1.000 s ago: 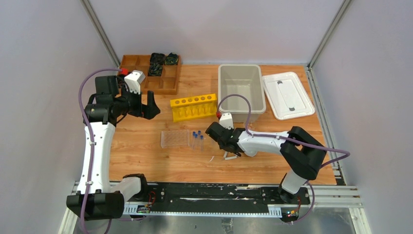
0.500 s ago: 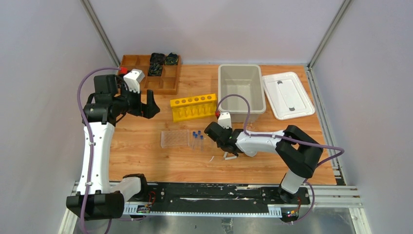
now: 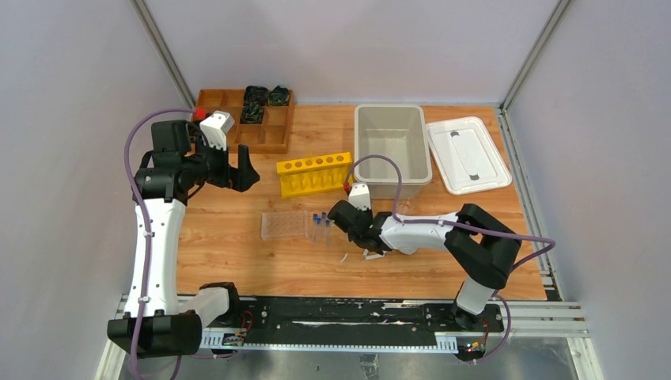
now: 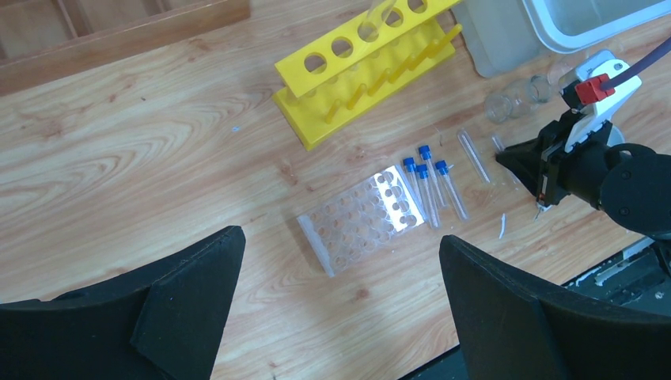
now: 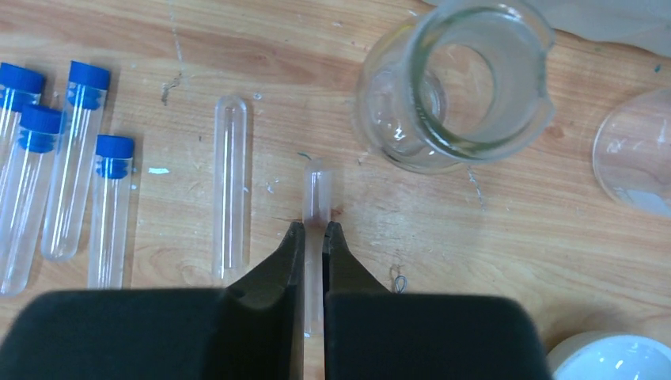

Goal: Organize the chemistry lab equipment

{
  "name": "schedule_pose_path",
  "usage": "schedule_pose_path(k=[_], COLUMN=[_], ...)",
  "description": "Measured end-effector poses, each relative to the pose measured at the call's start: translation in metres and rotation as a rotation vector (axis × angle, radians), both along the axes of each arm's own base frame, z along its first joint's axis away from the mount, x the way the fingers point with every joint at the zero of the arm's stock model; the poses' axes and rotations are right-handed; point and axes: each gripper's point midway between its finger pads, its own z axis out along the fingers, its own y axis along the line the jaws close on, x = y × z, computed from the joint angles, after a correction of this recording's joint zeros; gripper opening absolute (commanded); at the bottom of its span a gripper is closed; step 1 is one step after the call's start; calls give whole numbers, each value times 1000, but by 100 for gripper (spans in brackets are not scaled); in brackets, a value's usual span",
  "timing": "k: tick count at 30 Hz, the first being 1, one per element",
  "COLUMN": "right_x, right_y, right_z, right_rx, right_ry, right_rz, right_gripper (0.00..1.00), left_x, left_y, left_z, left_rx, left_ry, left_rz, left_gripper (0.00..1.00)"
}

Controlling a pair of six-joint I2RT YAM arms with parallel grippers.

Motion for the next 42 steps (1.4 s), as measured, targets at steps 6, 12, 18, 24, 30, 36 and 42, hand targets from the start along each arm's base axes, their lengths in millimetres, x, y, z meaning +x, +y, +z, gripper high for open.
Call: schedule_pose_path(k=[6, 12, 18, 24, 30, 36, 42], right_x=[-1, 11, 26, 21, 9, 4, -3], right_y=[5, 45, 103, 141, 166, 182, 195], right_z=[6, 72, 191, 259, 286, 301, 312], right_rx=[5, 165, 476, 703, 851, 962, 1026], right_ry=[6, -55, -199, -296, -324, -314, -303], right_rz=[23, 101, 200, 264, 284, 282, 299], right_gripper=[0, 0, 0, 0, 0, 0, 0], left_x=[-1, -7, -15, -27, -34, -40, -42], left_y=[0, -3, -10, -27, -41, -52, -58], left_z=[2, 4, 13, 25, 32, 38, 40], left_rx=[-1, -7, -34, -107, -171, -232, -269], left_ry=[-6, -19, -51, -74, -74, -68, -54], left_rz=[0, -8, -40, -115, -183, -243, -277], left_gripper=[100, 100, 95, 83, 71, 62, 60])
